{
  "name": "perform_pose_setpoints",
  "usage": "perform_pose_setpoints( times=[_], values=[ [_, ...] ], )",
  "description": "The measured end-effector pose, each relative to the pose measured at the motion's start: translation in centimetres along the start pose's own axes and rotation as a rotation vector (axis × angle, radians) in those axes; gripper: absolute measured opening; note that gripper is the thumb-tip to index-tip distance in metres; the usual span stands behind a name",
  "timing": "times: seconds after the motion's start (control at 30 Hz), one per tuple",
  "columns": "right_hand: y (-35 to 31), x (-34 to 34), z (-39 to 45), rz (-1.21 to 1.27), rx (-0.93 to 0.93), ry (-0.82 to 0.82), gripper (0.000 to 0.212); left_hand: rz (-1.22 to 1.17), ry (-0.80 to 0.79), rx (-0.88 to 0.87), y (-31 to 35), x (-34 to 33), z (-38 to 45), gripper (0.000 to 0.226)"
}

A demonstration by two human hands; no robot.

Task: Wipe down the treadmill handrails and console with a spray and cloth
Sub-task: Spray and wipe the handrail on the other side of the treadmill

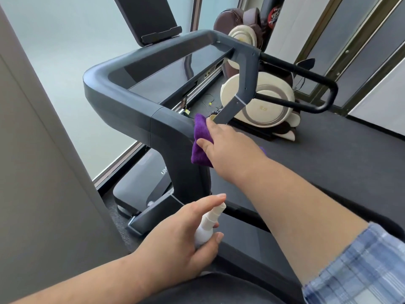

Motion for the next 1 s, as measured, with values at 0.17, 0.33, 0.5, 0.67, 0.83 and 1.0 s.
perform_pose_setpoints(
  times=[0.17,0.33,0.5,0.67,0.83,1.0],
  values=[
    [1.6,1.7,-0.5,0.358,-0.001,-0.030,0.053,-0.003,-0.016,0.018,-0.2,0.3,0.1,0.063],
    [2.2,2.8,0.5,0.161,0.032,-0.001,0.069,0.006,-0.028,0.002,-0.3,0.6,0.1,0.063],
    [1.7,0.5,0.4,0.149,0.033,-0.022,0.091,0.005,-0.028,-0.003,-0.4,0.9,0.2,0.062],
    [4.5,0.5,-1.5,0.029,-0.085,-0.055,0.088,-0.008,-0.011,0.000,-0.8,1.1,0.1,0.063],
    [3.4,1.9,-1.5,-0.239,-0.075,-0.057,0.095,-0.008,0.039,0.022,-1.5,2.0,0.0,0.065],
    [0.3,1.7,1.7,-0.167,-0.019,-0.094,0.053,0.005,0.033,0.024,-1.3,2.0,0.2,0.065]
  ],
)
Point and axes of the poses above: each hand's wrist, its own z-axis towards the middle knuckle, its own x-axis out of the back of the hand, y = z × x, the point moved 2 cm from there along z, towards the middle knuckle, and after that the axes turned 3 degrees about x, right-handed, at the moved point
